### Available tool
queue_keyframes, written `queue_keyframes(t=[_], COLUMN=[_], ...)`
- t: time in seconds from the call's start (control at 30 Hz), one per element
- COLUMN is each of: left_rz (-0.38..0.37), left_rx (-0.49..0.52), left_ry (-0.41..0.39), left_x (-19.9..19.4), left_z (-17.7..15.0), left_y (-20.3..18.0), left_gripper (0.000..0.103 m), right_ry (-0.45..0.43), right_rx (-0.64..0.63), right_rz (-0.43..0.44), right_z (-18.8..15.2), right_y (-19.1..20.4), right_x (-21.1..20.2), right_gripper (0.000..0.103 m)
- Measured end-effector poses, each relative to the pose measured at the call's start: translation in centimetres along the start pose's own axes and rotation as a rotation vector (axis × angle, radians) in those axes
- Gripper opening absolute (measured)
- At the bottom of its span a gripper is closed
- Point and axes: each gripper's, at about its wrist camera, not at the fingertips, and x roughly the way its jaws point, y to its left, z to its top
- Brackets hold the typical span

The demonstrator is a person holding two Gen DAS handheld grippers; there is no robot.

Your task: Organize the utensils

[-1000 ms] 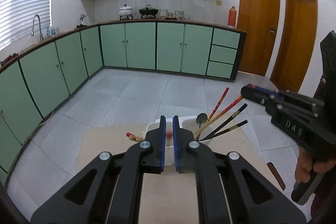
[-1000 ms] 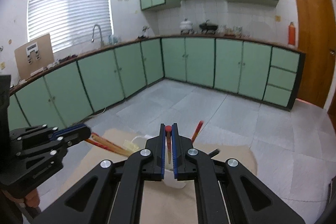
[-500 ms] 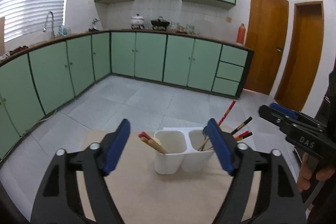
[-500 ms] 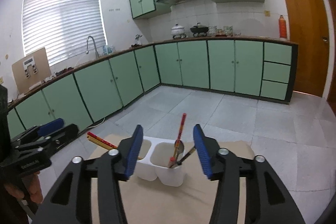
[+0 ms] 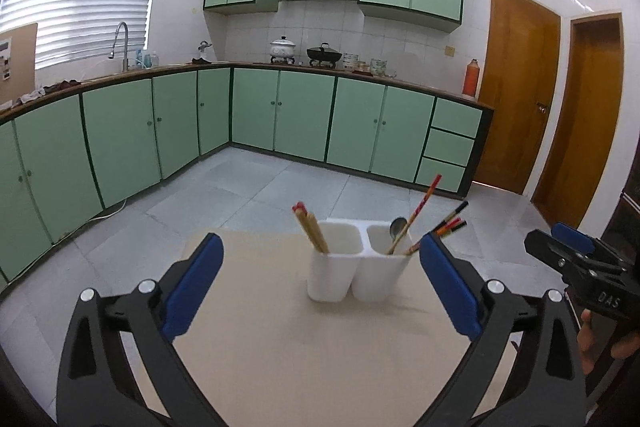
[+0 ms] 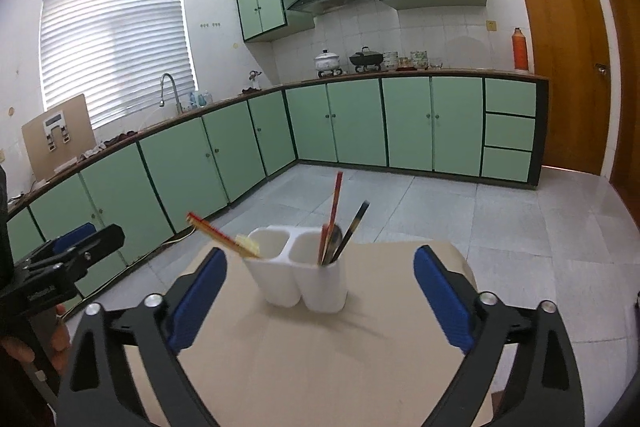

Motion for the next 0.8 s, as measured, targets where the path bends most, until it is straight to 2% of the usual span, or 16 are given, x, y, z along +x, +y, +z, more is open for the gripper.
queue_keyframes(t=[0.17,0.5,0.8], left_rz=[-0.003,0.003,-0.011], left_rx=[0.015,0.055,0.066], left_ry=[0.024,-0.003,-0.025], left_x=[-1.8,-5.1,-6.8], left_z=[-1.0,-2.2,-2.4], left_y=[-0.5,-1.3,-1.9], left_gripper=[0.097,0.097,0.097], right_ry=[0.031,0.007,-0.011], right_rx=[-0.015,-0.035,-0.046], right_rz=[0.018,0.042,0.060], right_z=[-1.1,-2.3,-2.1], right_y=[1.0,2.0,2.7], right_x=[-1.5,-4.7,-6.0], right_gripper=[0.097,0.097,0.097])
